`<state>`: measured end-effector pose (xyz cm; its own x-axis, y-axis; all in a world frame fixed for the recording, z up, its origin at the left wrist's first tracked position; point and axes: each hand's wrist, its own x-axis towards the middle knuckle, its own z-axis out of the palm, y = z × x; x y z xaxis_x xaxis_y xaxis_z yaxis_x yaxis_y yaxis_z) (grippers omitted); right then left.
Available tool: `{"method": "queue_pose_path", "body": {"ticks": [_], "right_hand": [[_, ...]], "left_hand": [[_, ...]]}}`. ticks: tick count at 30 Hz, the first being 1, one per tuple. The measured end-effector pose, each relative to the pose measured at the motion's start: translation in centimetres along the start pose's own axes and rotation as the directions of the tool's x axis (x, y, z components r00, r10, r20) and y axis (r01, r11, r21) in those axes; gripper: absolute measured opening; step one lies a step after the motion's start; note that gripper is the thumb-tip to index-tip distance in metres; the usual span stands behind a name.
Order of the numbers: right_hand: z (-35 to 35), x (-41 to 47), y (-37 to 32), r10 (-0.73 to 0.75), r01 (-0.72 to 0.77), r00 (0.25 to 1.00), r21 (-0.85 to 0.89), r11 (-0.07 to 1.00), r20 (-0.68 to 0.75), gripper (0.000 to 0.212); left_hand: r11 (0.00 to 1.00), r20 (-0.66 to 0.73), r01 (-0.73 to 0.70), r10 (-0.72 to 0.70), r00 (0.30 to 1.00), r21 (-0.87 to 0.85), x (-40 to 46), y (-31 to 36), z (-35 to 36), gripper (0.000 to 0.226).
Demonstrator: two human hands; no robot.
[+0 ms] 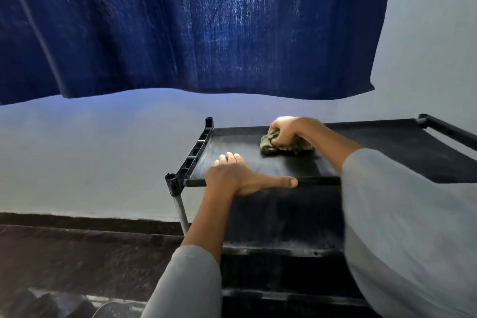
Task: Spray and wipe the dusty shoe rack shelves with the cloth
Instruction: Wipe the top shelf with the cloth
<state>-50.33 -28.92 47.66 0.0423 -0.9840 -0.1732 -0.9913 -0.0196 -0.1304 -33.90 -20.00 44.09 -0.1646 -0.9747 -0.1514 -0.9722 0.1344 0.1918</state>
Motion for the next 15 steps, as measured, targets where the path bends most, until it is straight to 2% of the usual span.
{"method": "queue_pose_path", "body": {"ticks": [2, 4, 7, 10, 15], "right_hand": [[-0.7, -2.4, -0.2, -0.065, 0.076, 0.983, -0.061, 0.995, 0.170, 0.029], [-1.4, -5.1, -0.1, -0.138, 0.175, 0.935, -0.087, 0.981, 0.326, 0.019], [-1.9, -7.6, 1.2, -0.222, 0.206, 0.871, 0.086, 0.975, 0.439, 0.005], [-1.5, -8.8, 2.0, -0.309, 0.233, 0.867, 0.230, 0.945, 0.392, 0.015], [-0.5, -9.1, 2.2, -0.419, 0.394, 0.897, 0.172, 0.903, 0.140, 0.034]], "left_hand": [[1.000, -0.010, 0.001, -0.001, 1.000, -0.003, -0.1, 0.0, -0.1, 0.152], [1.000, -0.009, 0.001, -0.001, 1.000, -0.008, -0.3, 0.0, -0.3, 0.153], [1.000, 0.001, -0.005, 0.005, 1.000, -0.030, -1.1, 0.0, -0.3, 0.155], [0.999, 0.004, -0.012, 0.013, 1.000, -0.039, -1.7, -0.4, -0.2, 0.158], [1.000, -0.004, -0.018, 0.018, 1.000, 0.009, -1.6, -0.5, -0.1, 0.156]]}}
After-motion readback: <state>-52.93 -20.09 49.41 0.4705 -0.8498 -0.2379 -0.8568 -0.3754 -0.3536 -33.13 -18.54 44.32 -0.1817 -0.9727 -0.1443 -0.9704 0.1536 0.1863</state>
